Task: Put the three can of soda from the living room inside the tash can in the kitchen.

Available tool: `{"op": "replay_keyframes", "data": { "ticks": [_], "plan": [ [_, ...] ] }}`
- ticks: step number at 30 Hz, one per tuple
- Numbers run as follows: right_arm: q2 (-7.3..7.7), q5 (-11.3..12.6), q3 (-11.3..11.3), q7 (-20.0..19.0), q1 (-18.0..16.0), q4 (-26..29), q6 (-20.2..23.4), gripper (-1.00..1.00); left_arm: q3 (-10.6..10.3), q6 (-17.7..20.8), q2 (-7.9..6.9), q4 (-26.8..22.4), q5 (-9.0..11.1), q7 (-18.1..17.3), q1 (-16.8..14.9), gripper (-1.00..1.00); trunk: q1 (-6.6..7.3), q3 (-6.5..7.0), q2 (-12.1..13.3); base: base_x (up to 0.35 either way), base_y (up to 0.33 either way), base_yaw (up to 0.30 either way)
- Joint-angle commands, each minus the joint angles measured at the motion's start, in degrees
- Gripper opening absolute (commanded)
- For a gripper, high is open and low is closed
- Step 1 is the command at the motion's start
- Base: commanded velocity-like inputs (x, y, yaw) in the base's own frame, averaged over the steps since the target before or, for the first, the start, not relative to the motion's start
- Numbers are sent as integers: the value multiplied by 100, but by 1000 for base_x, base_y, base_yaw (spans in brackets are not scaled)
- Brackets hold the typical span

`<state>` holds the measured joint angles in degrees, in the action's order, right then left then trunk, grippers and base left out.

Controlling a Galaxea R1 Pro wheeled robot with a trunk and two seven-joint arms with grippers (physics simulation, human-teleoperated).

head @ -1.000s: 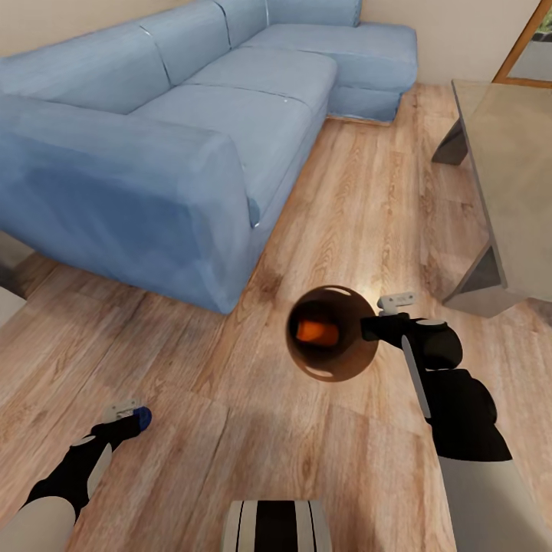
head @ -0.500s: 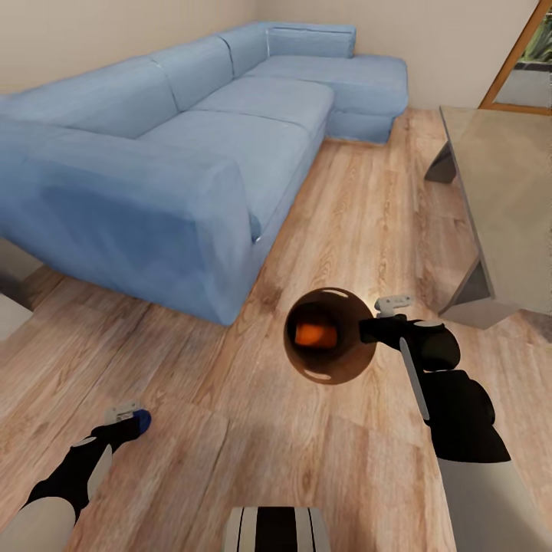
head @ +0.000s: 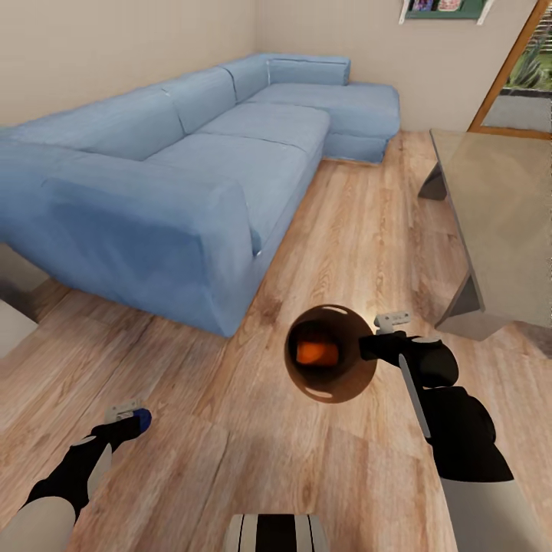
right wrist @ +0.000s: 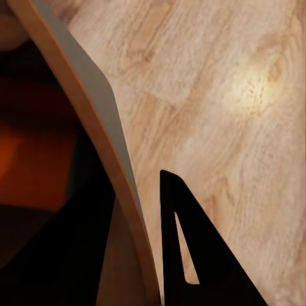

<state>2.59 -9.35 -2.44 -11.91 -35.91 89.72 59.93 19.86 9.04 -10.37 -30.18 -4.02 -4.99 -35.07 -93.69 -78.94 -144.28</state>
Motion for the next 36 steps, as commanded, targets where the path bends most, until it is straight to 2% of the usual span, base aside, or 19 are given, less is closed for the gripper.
{"op": "replay_keyframes", "data": {
  "ticks": [1,5,10,13,14,15,17,19,23,27,31,36],
  "plan": [
    [-1,108,-2,-27,34,0,7,-100,0,5,0,-6,-2,-8,0,-100,3,23,1,0,0,0],
    [4,114,2,-29,113,-4,7,-100,3,249,3,-245,14,-26,2,-100,13,112,7,0,0,0],
    [12,116,1,-37,179,-7,7,-100,8,917,41,-1281,47,-225,52,-100,26,223,13,0,0,0],
    [17,116,-1,-39,238,-8,7,-100,9,1674,102,-2565,63,-455,411,-100,34,289,17,0,0,0],
    [18,117,-1,-40,244,-8,7,-100,9,1784,108,-2747,64,-485,475,-100,36,311,19,0,0,0],
    [23,115,0,-43,253,-7,7,-100,9,2058,117,-3146,66,-600,596,-100,39,334,20,0,0,0],
    [34,113,4,-45,259,-7,7,-100,9,2353,125,-3516,67,-767,689,-100,44,378,23,0,0,0],
    [51,106,13,-47,292,-7,7,-100,6,2781,133,-3971,66,-1115,769,-100,49,422,25,0,0,0],
    [-75,-240,-106,-102,430,-247,7,-100,-130,2928,265,-4100,127,-1232,639,-100,49,421,25,0,0,0],
    [-200,-460,-106,-158,530,-567,7,-100,-265,3080,396,-4120,127,-1353,538,-100,49,421,25,0,0,0],
    [-201,-647,-106,-215,530,-728,7,-100,-400,3230,527,-4120,127,-1473,538,-100,49,421,25,0,0,0],
    [-201,-986,-106,-285,530,-728,7,-100,-568,3241,691,-4120,127,-1623,538,-100,49,421,25,0,0,0]
  ]
}}
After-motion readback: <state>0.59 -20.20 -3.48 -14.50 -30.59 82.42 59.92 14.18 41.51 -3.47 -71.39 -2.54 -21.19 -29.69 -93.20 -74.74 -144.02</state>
